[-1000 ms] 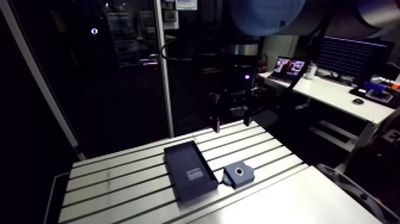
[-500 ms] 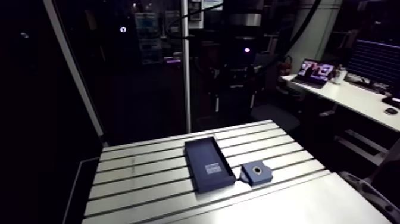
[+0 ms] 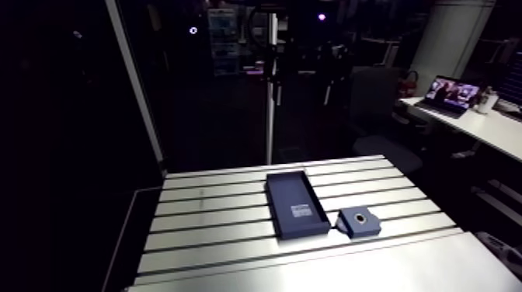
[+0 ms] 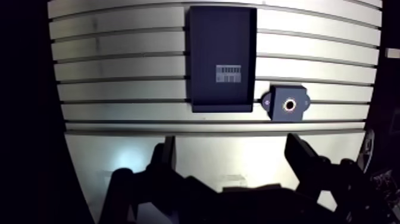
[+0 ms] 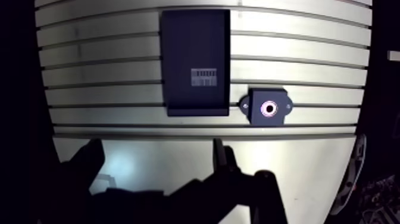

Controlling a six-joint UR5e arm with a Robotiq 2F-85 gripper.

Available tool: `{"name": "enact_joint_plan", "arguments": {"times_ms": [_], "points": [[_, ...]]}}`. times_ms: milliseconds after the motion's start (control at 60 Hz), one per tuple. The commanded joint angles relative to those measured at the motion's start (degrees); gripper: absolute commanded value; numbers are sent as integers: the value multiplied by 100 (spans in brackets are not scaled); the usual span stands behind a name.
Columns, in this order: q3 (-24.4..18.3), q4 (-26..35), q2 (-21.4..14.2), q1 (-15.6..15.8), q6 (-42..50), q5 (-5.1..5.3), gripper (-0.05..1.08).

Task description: Pick up the bearing and press it into the housing until flush.

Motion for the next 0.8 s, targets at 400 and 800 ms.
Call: {"name": "enact_joint_plan", "arguments": {"times_ms": [400, 800], "points": [[-503, 458, -6, 194, 19, -37, 1], [-233, 397, -247, 285, 28, -99, 1]]}}
